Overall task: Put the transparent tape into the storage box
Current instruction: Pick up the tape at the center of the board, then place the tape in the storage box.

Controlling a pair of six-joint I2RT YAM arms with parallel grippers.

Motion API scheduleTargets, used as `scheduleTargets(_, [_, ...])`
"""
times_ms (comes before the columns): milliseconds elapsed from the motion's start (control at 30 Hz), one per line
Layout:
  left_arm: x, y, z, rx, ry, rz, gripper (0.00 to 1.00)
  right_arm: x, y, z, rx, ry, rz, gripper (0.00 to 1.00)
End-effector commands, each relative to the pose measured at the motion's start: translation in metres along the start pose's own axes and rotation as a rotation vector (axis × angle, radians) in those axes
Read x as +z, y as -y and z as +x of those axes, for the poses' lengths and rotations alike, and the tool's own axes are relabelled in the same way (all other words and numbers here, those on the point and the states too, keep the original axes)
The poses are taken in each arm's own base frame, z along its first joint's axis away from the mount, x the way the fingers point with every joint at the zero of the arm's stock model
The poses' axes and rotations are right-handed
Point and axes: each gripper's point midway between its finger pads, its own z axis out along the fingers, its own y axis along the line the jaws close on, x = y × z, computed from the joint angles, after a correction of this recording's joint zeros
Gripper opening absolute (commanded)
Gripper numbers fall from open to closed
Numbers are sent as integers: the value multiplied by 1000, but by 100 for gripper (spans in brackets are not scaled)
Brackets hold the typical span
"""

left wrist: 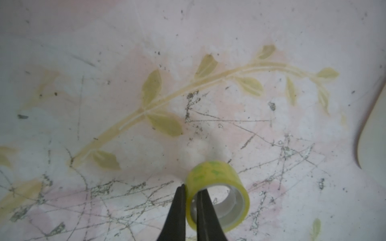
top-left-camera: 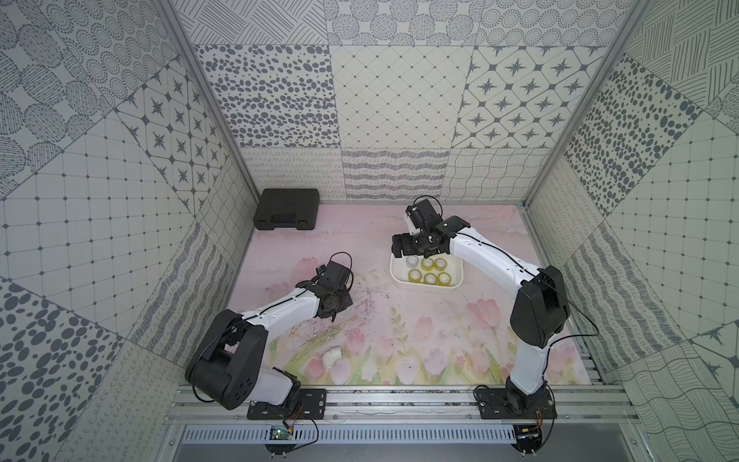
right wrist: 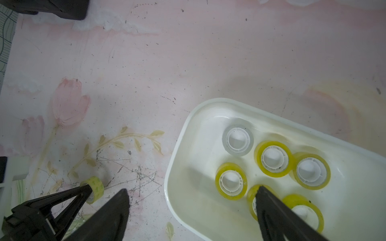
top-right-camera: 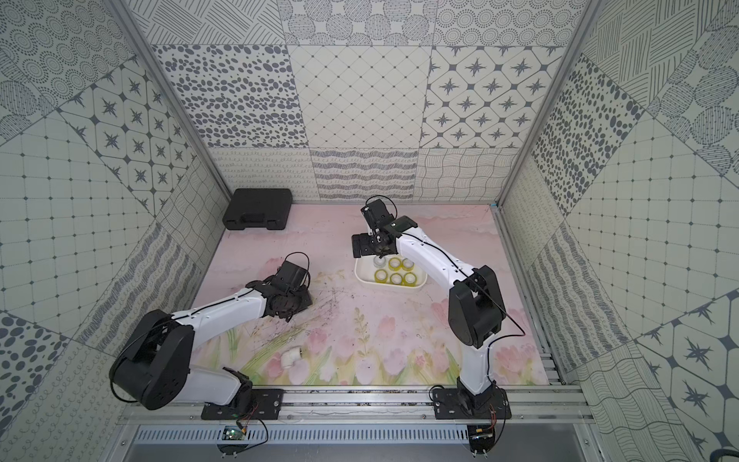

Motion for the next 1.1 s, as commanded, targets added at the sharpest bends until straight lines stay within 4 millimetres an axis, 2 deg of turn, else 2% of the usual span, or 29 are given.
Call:
scheduleTargets(0, [-21, 4, -11, 72, 31, 6, 0, -15, -9, -20, 7, 70, -16, 97])
scheduleTargets(300, [-71, 48, -50, 194, 151, 155, 0, -13, -7, -21, 13, 70, -4, 96])
scheduleTargets(333, [-73, 48, -49, 210, 137, 149, 0, -13, -5, -22, 17, 70, -1, 96])
scheduleTargets(500, [-88, 76, -59, 317, 148, 211, 0, -17, 4, -27, 53, 83, 11, 97])
scheduleTargets(733, [-88, 115, -60, 492, 142, 251, 0, -23, 28, -35, 133, 98, 19, 97])
scheduleTargets(1067, [-67, 167, -58, 729, 92, 233, 0, -39, 49, -50, 180, 143, 34, 97])
